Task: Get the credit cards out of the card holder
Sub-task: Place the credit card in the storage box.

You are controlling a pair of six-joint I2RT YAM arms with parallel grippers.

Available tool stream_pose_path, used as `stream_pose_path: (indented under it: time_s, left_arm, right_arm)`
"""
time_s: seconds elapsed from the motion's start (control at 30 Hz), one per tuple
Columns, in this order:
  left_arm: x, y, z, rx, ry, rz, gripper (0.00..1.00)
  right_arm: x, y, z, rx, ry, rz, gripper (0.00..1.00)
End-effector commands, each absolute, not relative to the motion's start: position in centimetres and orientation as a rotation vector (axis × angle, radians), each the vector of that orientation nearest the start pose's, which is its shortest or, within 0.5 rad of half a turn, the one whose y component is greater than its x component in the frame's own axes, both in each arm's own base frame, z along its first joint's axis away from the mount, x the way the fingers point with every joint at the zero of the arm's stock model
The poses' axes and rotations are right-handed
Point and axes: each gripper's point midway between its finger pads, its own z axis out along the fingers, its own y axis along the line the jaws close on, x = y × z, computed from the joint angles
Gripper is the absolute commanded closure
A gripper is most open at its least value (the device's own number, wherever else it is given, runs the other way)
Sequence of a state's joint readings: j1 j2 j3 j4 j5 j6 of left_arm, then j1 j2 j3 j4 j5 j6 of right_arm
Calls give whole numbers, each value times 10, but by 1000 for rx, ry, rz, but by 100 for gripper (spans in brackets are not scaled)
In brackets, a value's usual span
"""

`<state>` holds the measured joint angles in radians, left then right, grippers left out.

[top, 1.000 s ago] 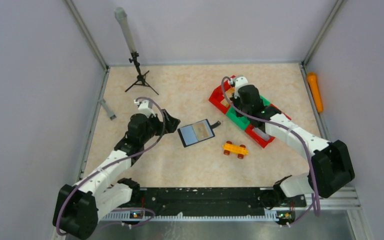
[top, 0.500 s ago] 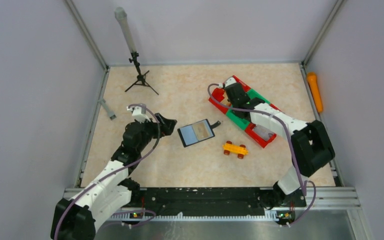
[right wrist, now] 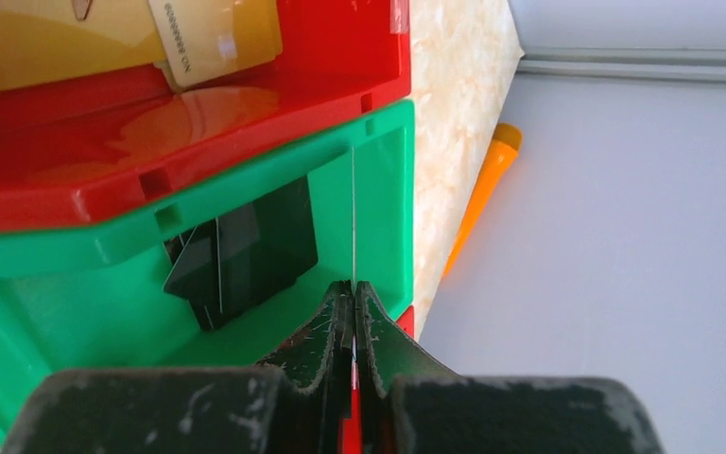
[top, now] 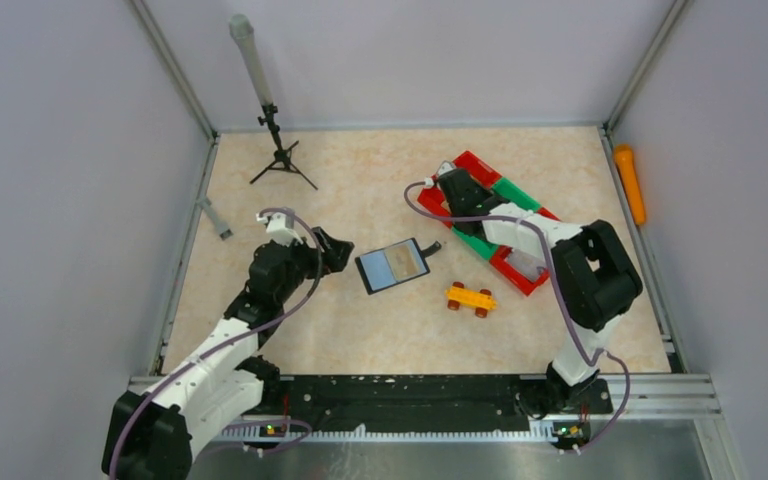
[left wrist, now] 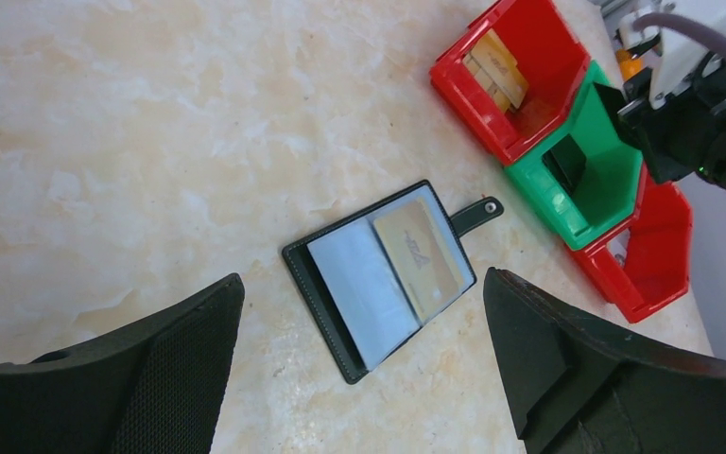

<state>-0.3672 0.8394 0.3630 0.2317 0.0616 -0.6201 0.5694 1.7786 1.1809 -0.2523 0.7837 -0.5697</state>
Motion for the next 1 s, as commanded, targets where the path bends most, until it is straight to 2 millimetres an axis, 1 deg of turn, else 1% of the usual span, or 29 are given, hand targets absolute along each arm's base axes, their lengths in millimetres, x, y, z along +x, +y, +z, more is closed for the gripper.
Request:
stream_pose_path:
  time_s: [0.0,0.2,0.27,0.33,0.4,0.47,0.5,0.57,0.6,0.67,0.73,0.8,0.9,0.93,0.97]
  left_arm:
    - [295,-148,166,-186,1871,-727,1]
    - [296,-153,165,-174,1890,-746,1]
    - [297,-153,163,-175,1899,-746,1]
    - [297,-154,162,-176,1903,-747,1]
    - [298,-156,160,-172,1915,-752,1]
    - [298,-158,158,-165,1929,-757,1]
    - [299,-159,156,-163,1941,-757,1]
    - [299,-161,152,-153,1968,-756,1]
    - [300,-162,149,-152,1980,-755,1]
    - [300,-164,147,-144,1998,-761,1]
    - [300,-167,145,-129,2012,-770,1]
    - [300,-169,143,-117,2022,-774,1]
    - [300,-170,137,-116,2044,-774,1]
    - [300,-170,134,-120,2057,-773,1]
    - [300,-170,131,-124,2072,-773,1]
  right_arm:
    - [434,108,129,-893,2017,-987,99]
    - [435,102,112,-886,2029,-995,93]
    - [435,100,109,-873,2026,-1010,86]
    - [434,98,110,-850,2029,-1026,75]
    - [432,97,116,-807,2040,-1014,66]
    - [428,98,124,-774,2040,-981,54]
    - [426,99,128,-774,2039,-969,52]
    - [420,104,134,-797,2040,-950,51]
    - [417,105,137,-802,2036,-946,47]
    - [410,110,144,-812,2031,-931,46]
    - [403,121,150,-836,2029,-894,46]
    - [396,138,155,-843,2042,-799,46]
    - [384,180,160,-882,2055,-500,46]
    - [380,195,163,-882,2051,-382,43]
    - [378,208,168,-857,2041,-278,37]
